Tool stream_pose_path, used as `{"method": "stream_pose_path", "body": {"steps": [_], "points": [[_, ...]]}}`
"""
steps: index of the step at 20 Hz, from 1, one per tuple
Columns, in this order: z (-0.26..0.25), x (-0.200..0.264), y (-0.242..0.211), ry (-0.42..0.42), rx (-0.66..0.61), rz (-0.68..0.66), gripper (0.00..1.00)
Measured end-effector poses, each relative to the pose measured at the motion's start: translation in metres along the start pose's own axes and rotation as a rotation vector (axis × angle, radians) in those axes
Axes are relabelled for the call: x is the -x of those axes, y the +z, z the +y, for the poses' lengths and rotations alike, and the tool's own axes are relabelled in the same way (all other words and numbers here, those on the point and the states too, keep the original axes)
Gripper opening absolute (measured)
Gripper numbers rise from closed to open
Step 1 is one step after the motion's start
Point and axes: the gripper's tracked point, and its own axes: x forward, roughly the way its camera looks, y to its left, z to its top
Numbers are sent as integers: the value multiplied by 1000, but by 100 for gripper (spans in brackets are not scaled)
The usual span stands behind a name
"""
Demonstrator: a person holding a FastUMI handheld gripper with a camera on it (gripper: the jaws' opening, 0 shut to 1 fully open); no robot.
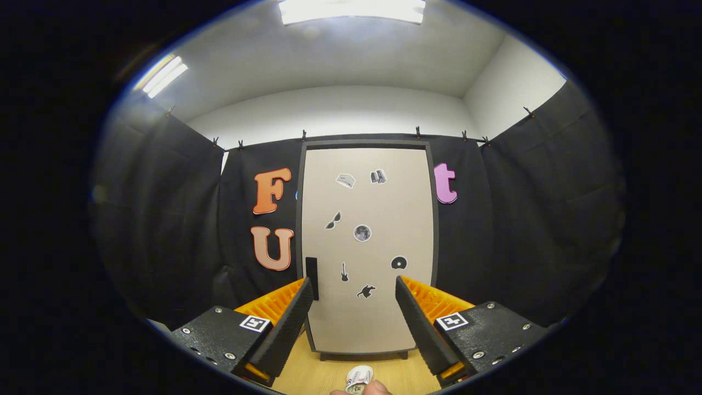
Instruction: Open the shoe cabinet door, grab the shoes and put them into the shoe cabinet, then close the shoe cabinet door.
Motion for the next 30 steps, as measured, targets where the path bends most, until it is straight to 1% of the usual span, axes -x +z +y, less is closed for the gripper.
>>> {"method": "stream_pose_path", "body": {"steps": [7, 10, 12, 15, 18, 21, 26, 30], "points": [[15, -19, -6, -4, 2, 6, 95], [21, -27, -5, -17, 26, -2, 94], [33, -36, -11, -10, 26, 3, 95], [53, -66, -20, 20, 19, 3, 95], [65, -96, -31, 28, 29, -2, 95], [79, -131, -46, 44, 6, 9, 95], [95, -183, -76, 62, 4, 44, 94], [98, -218, -95, 48, -2, 59, 92]]}}
